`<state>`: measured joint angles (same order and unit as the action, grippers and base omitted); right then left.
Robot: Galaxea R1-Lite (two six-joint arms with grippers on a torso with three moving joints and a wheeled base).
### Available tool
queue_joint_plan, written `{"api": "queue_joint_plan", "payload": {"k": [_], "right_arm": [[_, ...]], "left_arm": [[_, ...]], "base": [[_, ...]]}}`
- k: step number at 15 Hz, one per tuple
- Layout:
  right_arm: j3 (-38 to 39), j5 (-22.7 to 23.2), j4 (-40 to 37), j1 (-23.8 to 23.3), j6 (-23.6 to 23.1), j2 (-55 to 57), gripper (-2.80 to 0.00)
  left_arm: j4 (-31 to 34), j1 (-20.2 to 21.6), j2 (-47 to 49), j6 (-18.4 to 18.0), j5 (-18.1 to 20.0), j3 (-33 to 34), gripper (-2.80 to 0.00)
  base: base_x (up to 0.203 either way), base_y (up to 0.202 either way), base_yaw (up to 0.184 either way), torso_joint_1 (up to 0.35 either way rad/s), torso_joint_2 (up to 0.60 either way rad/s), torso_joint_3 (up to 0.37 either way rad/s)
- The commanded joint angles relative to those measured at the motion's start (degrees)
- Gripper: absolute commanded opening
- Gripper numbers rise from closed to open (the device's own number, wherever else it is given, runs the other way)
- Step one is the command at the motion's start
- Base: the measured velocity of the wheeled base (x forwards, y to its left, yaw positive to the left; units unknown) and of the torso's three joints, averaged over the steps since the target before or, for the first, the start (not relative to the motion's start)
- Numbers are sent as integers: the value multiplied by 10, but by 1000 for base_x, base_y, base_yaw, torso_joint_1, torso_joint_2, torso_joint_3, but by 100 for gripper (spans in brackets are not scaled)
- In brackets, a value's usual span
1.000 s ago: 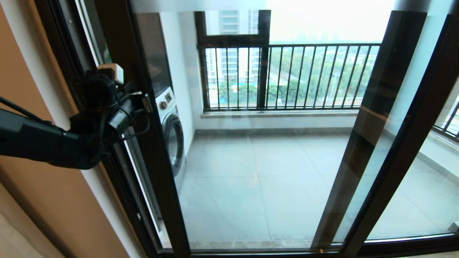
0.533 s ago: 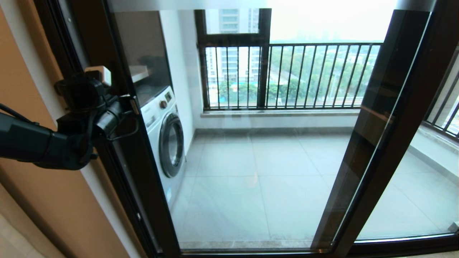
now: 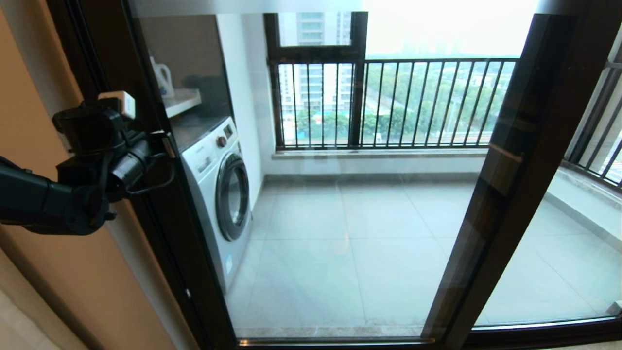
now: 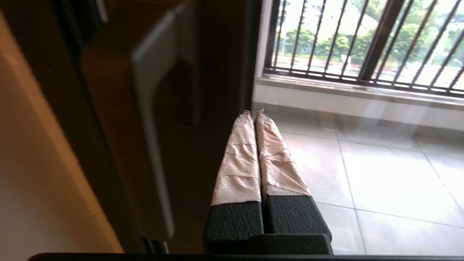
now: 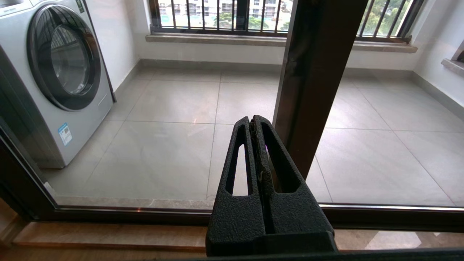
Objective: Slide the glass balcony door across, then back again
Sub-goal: Close the slid door
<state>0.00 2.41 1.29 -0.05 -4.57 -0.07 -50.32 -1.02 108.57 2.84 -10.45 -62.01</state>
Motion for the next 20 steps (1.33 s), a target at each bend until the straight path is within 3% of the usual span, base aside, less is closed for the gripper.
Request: {"api": "queue_joint_plan", "payload": {"k": [1, 5, 20], "right_arm": [[6, 0, 0, 0, 0, 1, -280], [7, 0, 0, 0, 0, 1, -280], [6, 0, 0, 0, 0, 1, -280]], "left_arm": [[-3, 21, 0, 0, 6, -3, -280], [-3, 54, 4, 1, 37, -6, -280], [-4, 116, 50, -1, 54, -40, -280]], "base": [[0, 0, 0, 0, 0, 0], [0, 0, 0, 0, 0, 0], [0, 0, 0, 0, 0, 0]]}}
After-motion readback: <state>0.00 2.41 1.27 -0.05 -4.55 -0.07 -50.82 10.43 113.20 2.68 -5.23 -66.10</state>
